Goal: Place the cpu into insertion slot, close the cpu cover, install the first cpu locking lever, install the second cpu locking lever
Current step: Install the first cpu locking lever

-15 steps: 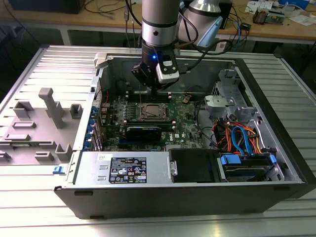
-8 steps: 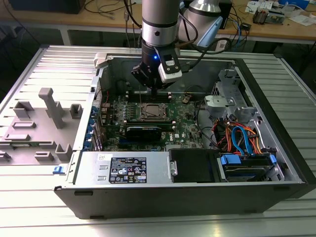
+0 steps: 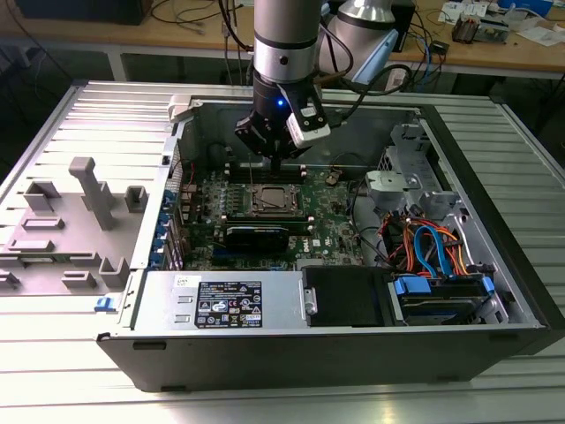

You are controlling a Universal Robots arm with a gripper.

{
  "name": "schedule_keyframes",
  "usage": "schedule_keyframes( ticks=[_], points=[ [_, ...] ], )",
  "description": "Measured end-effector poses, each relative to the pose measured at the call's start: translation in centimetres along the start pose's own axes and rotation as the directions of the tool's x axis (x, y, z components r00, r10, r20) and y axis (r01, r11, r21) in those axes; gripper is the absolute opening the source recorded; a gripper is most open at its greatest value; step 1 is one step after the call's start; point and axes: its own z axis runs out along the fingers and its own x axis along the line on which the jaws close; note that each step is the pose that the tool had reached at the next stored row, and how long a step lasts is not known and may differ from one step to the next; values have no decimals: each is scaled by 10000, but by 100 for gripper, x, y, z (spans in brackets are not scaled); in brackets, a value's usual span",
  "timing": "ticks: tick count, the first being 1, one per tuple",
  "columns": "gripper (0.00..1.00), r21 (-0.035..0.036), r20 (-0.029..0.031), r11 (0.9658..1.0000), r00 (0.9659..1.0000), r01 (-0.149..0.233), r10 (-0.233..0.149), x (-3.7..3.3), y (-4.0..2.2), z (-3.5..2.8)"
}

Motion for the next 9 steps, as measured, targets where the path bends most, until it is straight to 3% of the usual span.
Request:
schedule_keyframes(
  ticks=[9],
  points=[
    [11, 1, 1, 9993, 9993, 383, -383, 21, -3, 3]
  ],
)
